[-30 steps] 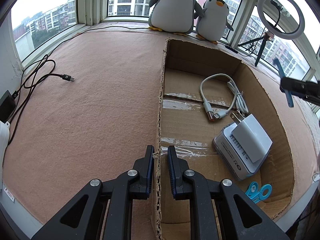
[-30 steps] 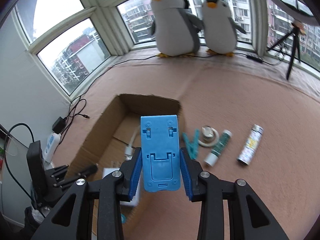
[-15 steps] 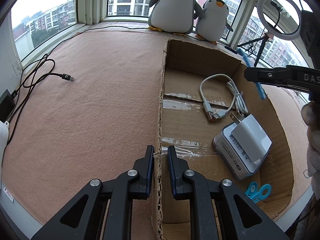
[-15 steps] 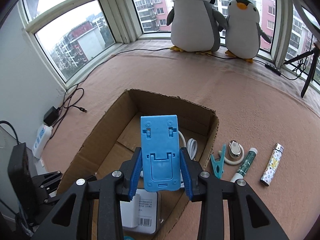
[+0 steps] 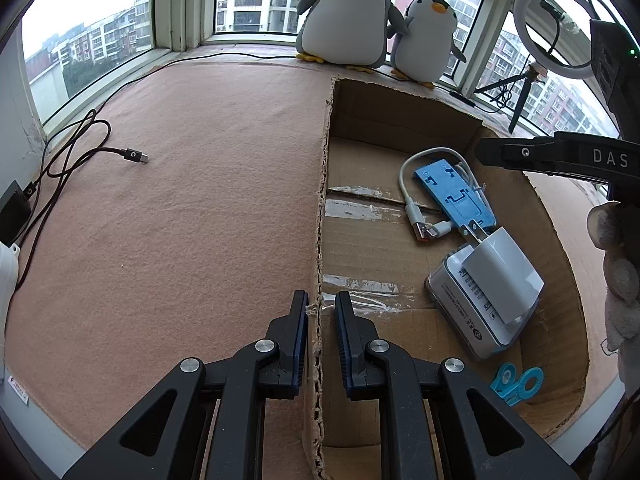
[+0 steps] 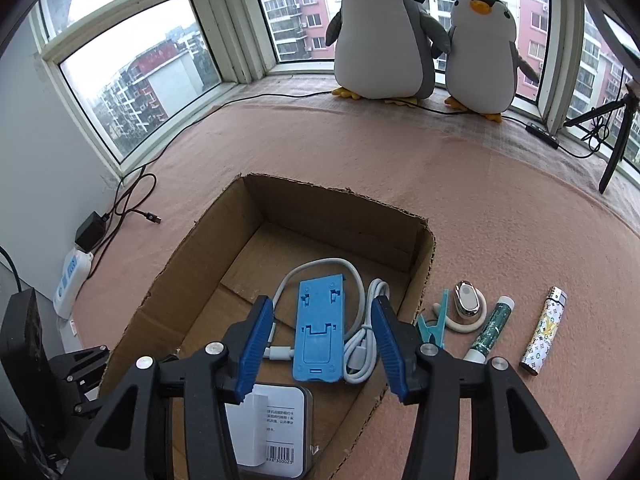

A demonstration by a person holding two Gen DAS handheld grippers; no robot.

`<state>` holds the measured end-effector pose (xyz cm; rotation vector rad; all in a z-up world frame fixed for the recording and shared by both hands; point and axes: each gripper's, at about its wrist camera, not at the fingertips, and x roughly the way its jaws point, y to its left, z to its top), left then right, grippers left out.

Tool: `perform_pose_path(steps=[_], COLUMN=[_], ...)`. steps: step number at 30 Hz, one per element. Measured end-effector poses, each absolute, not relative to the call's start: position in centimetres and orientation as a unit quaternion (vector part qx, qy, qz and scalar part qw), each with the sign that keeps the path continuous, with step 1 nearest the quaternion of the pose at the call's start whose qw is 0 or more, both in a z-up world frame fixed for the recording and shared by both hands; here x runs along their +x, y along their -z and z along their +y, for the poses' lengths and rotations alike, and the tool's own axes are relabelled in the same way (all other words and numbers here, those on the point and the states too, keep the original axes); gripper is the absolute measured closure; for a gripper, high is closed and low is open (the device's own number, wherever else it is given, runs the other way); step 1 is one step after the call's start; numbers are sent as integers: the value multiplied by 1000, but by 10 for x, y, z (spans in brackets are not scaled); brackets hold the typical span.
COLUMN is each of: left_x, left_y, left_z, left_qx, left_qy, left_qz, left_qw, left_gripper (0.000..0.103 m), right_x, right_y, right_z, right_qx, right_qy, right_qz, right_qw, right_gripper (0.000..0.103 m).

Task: Organize rigid objects
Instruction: 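Move the right tool back toward the patterned lighter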

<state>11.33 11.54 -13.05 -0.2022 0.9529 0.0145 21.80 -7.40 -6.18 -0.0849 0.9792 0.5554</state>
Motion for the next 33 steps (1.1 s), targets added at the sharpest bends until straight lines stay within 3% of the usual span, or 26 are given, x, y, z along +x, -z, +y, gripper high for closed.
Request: perform_pose_path(steps=[22, 33], left_x=[113, 112], left_y=[131, 131], left_z=[116, 116], left_qx=[-100, -99], left_qy=[-7, -7], left_qz=[457, 457], left_qw=[884, 884], left_gripper=[88, 88], right_x=[231, 259], right_y=[46, 69], right_z=[-173, -229], right_qx=[36, 81], right_qy=[-203, -132], right_qz=[469, 499], right_qw=[859, 853], right_gripper=[56, 56])
